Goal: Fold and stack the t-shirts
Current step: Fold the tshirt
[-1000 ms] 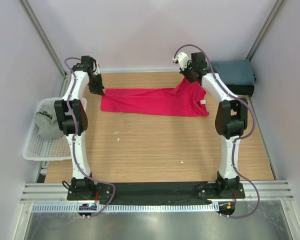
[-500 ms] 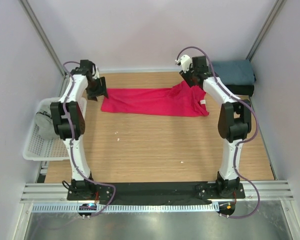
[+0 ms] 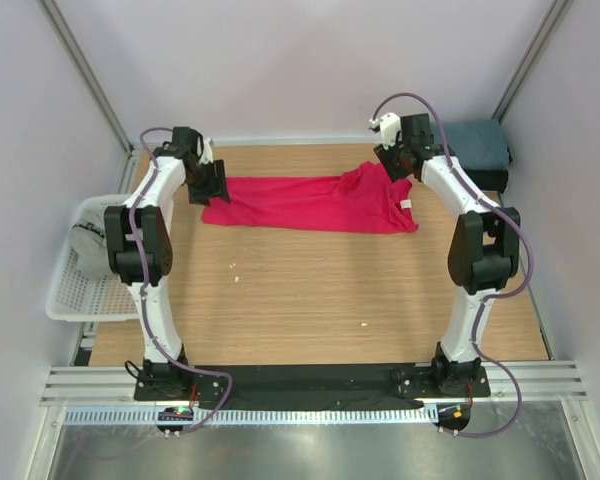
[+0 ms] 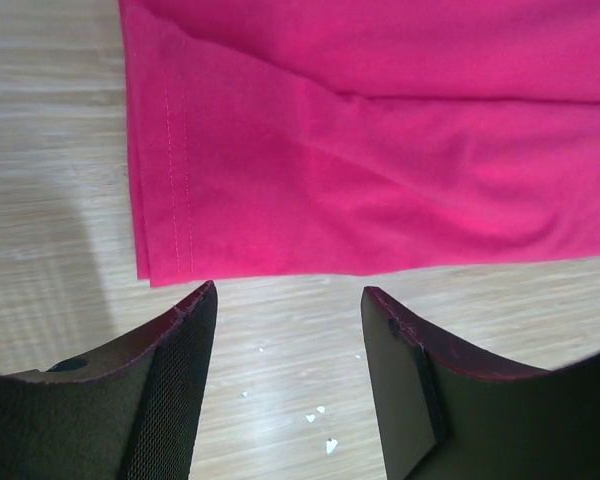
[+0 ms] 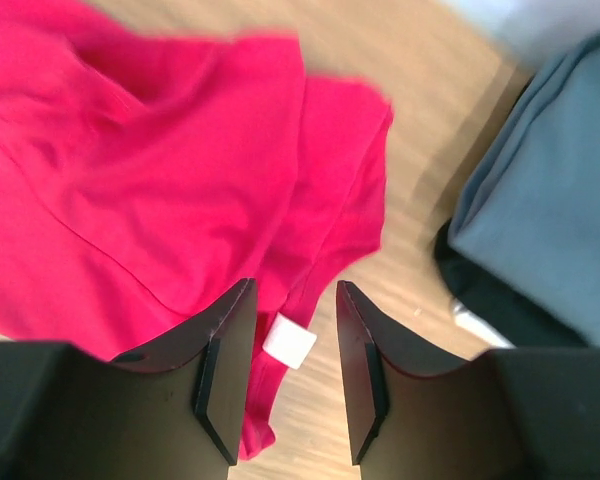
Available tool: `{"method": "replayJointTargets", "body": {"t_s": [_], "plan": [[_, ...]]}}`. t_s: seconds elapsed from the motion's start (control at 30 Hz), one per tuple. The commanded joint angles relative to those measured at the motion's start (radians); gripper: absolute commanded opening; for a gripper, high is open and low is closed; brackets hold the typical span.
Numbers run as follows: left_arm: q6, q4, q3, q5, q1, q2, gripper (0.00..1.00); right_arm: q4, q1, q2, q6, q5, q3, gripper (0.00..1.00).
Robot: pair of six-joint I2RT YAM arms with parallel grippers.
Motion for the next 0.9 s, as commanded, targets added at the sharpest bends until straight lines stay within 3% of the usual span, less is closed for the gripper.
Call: {"method": "replayJointTargets", "body": {"t_s": [0.0, 0.3, 0.6, 0.87], "plan": [[0.016, 0.026, -0.019, 0.023, 0.005, 0.053, 0.60, -0.081, -0.065, 0.064, 0.042, -0.042, 0.003, 0.44], [0.014, 0.034, -0.052, 0.014, 0.004, 0.079, 0.59, -0.169, -0.140, 0.086, 0.058, -0.180, 0.013, 0.46], [0.016, 0.028, -0.044, -0.015, 0.005, 0.117, 0.58, -0.164, -0.148, -0.069, 0.050, -0.393, -0.113, 0.47], [0.014, 0.025, -0.049, -0.017, 0.004, 0.123, 0.57, -0.189, -0.148, -0.055, 0.050, -0.445, -0.106, 0.47]]}}
